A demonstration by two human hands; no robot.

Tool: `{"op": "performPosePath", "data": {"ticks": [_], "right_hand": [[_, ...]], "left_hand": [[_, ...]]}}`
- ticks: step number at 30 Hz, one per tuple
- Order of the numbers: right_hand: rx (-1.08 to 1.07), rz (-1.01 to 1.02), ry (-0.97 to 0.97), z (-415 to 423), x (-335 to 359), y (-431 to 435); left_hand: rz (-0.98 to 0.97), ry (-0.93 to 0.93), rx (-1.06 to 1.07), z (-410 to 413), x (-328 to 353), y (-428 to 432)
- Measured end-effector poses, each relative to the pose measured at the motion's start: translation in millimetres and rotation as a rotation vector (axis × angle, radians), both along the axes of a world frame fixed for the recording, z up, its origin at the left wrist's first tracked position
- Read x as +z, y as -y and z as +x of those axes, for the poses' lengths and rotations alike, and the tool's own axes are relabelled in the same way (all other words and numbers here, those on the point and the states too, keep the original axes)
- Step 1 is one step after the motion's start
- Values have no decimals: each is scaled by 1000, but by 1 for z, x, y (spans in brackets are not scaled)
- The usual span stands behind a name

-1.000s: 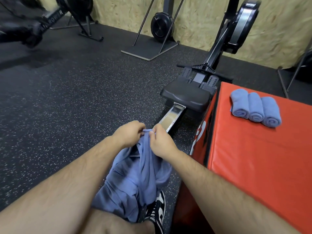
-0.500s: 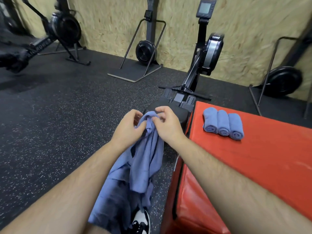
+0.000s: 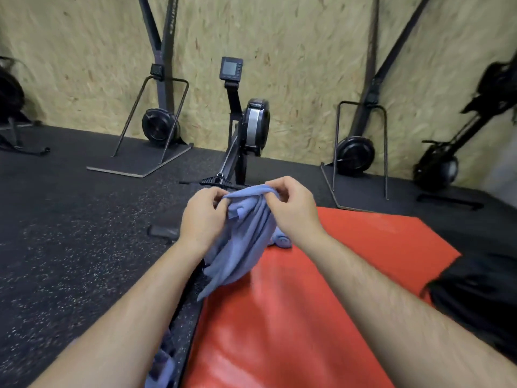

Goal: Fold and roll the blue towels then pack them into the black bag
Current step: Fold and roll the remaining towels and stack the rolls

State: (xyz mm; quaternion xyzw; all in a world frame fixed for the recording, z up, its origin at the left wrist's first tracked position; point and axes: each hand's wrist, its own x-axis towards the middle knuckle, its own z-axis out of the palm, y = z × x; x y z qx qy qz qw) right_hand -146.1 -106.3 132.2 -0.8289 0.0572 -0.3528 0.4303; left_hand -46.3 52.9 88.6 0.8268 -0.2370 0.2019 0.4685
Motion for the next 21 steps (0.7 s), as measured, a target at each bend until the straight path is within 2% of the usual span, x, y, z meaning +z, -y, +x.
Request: {"op": "performPosePath", "data": {"ticks": [2, 4, 8, 11, 15, 18, 21], "right_hand": [[-38, -40, -40, -22, 1, 25], [-71, -65, -121, -47, -9, 52], [-58, -64, -353, -85, -58, 95], [-25, -74, -528, -96, -103, 118], [-102, -33, -639, -110, -156, 146], [-107, -25, -700, -112, -173, 157], [-26, 19, -794, -99, -170, 157]], "left_hand": [[-23, 1, -68, -14, 5, 27], [-85, -77, -160, -29, 4, 59], [-159, -458, -330, -53, -26, 111], [-65, -629, -365, -66, -64, 136], [305, -513, -279, -83, -97, 150], [462, -403, -156, -92, -105, 152], [617, -322, -168, -94, -102, 152]]}}
